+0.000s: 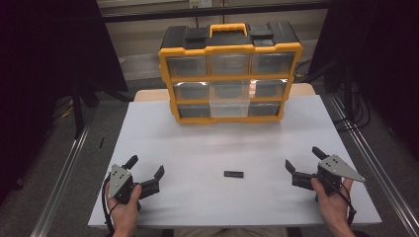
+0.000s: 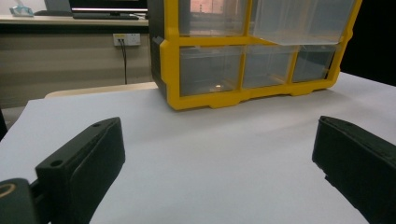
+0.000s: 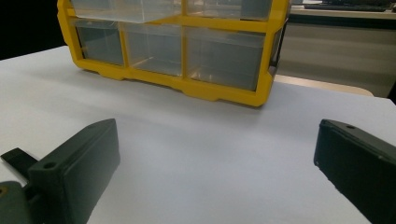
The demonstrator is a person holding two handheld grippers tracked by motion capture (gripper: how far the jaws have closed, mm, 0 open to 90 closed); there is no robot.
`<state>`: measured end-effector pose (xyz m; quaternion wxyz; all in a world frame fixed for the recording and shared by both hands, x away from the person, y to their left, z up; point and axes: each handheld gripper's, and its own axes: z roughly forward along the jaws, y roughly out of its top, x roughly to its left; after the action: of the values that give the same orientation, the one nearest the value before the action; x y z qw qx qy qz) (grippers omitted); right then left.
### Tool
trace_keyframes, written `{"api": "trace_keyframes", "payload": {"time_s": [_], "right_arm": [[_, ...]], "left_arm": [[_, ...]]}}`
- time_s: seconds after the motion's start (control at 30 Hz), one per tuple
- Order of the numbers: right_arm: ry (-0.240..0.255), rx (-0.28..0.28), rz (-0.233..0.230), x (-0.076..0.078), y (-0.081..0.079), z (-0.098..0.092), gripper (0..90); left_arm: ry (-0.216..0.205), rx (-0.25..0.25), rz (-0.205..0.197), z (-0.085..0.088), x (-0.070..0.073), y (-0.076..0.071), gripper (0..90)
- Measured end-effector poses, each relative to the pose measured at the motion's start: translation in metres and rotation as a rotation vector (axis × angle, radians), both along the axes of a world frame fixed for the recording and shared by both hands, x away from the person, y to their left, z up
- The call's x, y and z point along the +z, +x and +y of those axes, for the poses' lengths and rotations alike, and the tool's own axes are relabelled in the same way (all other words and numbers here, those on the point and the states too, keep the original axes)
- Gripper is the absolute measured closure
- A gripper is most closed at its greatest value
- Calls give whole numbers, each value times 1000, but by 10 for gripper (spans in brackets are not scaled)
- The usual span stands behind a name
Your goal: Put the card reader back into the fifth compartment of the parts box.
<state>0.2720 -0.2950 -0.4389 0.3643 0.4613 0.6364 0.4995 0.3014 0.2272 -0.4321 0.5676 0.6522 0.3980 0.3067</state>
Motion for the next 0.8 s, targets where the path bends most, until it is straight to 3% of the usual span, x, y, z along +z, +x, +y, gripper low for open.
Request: {"api": "trace_keyframes", "payload": {"time_s": [0.4,0.53,0.8], "right_arm": [[4,43,11,0,-2,2,1],[-2,69,49,0,0,3,16],[-2,126,83,-1,2,9,20]], "left_arm": [[3,-1,-2,2,1,0,24],[-16,-8,21,2,1,1,24],[0,-4,18,2,0,-1,24]]}}
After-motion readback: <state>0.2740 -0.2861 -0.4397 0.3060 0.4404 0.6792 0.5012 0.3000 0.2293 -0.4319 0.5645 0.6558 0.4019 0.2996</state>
